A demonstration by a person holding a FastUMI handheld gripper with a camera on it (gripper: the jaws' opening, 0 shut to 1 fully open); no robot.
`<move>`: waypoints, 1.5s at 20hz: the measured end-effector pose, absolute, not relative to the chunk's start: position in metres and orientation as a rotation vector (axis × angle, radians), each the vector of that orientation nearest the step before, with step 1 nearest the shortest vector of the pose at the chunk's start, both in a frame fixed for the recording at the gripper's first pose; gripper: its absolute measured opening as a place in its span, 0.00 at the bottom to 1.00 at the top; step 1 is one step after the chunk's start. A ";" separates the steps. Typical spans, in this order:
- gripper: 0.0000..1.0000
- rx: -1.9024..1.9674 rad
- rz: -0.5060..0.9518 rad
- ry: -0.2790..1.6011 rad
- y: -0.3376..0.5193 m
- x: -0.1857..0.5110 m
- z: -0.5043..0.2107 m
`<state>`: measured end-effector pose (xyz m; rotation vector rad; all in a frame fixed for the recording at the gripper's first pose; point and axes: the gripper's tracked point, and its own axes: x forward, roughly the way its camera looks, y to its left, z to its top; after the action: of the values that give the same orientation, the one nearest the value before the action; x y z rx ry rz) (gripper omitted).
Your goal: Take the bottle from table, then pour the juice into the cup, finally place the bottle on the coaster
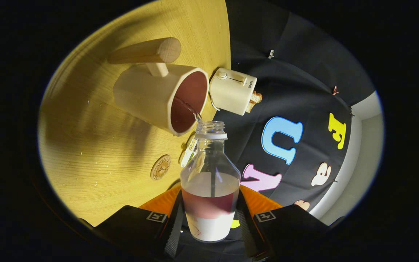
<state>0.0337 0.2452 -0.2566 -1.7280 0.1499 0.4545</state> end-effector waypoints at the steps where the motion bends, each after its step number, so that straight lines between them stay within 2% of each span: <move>1: 0.72 -1.736 0.456 0.141 0.245 0.035 -0.256; 11: 0.72 -1.808 0.471 0.086 0.245 0.045 -0.249; 30: 0.72 -2.054 0.534 -0.219 0.261 0.064 -0.221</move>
<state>0.0643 0.2608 -0.2211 -2.0541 -0.2191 0.5336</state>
